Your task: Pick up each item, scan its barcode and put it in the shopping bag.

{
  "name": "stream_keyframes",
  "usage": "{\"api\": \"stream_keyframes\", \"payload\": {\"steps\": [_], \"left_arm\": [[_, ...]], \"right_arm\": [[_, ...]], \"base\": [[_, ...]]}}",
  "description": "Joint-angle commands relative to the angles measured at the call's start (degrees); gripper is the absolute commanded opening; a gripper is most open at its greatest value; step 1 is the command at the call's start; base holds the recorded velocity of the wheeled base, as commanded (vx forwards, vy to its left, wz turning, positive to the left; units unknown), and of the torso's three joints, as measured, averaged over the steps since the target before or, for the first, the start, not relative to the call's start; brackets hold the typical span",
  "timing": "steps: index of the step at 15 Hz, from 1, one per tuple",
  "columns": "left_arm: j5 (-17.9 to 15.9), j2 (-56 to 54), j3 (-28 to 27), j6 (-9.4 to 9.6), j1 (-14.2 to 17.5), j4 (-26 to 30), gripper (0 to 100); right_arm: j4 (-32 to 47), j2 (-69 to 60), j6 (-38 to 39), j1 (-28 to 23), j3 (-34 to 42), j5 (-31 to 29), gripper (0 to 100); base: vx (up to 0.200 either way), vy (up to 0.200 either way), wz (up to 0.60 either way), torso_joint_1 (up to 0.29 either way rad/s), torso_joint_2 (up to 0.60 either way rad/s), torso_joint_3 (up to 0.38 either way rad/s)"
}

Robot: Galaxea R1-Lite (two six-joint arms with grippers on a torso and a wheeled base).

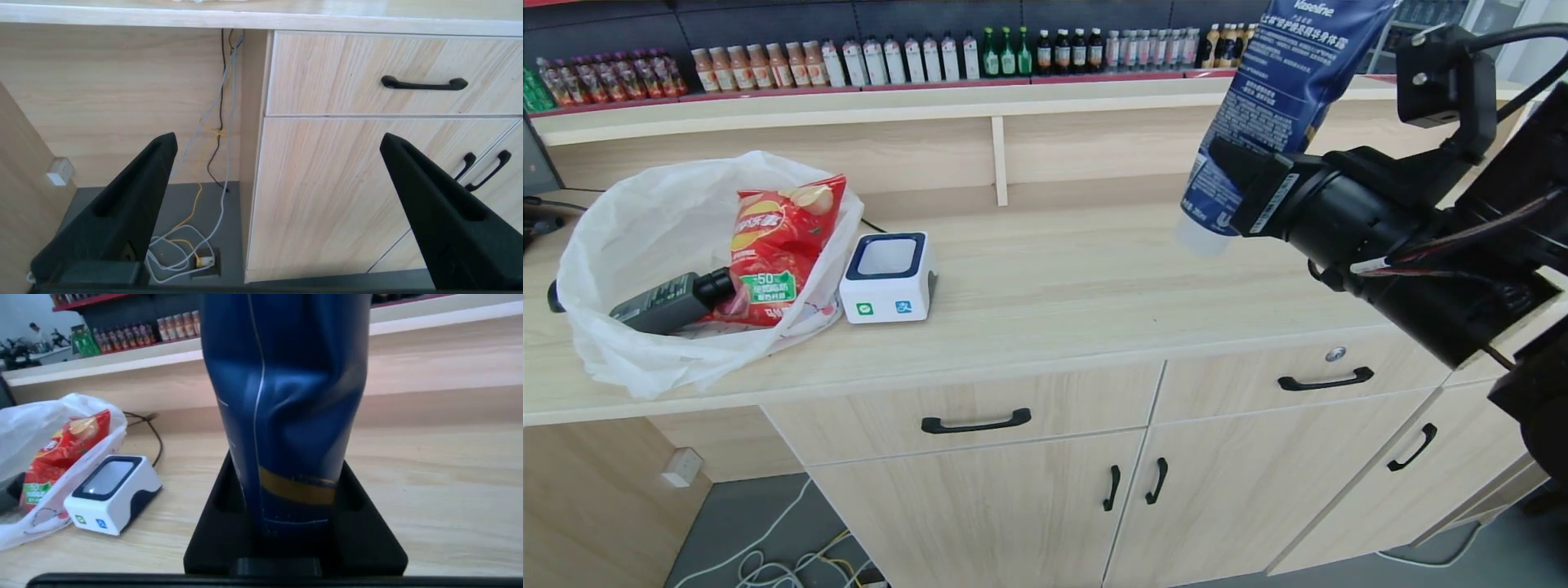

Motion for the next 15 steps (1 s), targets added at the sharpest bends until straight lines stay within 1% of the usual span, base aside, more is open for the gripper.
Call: {"api": "stream_keyframes", "payload": {"steps": [1, 5, 9, 10, 12, 15], "left_arm": [[0.01, -0.02, 0.00, -0.02, 0.02, -0.01, 100], [0.01, -0.02, 0.00, -0.02, 0.02, -0.01, 100], [0.01, -0.02, 0.00, -0.02, 0.02, -0.01, 100], [0.01, -0.02, 0.00, -0.02, 0.02, -0.01, 100], [0.01, -0.02, 0.00, -0.02, -0.06, -0.01, 100], [0.01, -0.02, 0.00, -0.02, 0.02, -0.01, 100]], "right_arm": [[-0.19, -2.42, 0.31, 2.20, 2.38, -0.01, 0], [-1.25, -2.77, 3.29, 6.42, 4.93, -0.01, 0], [-2.65, -2.68, 9.01, 11.16, 8.71, 0.52, 0], [-3.53, -2.51, 9.36, 11.51, 9.24, 0.69, 0], [-5.20, -1.72, 9.71, 12.13, 9.33, 2.63, 0], [-8.10, -0.22, 11.38, 14.41, 10.03, 6.14, 0]], "base": [[0.000, 0.000, 0.00, 0.000, 0.00, 0.000], [0.000, 0.000, 0.00, 0.000, 0.00, 0.000], [0.000, 0.000, 0.00, 0.000, 0.00, 0.000], [0.000, 0.000, 0.00, 0.000, 0.00, 0.000], [0.000, 0.000, 0.00, 0.000, 0.00, 0.000], [0.000, 0.000, 0.00, 0.000, 0.00, 0.000]]}}
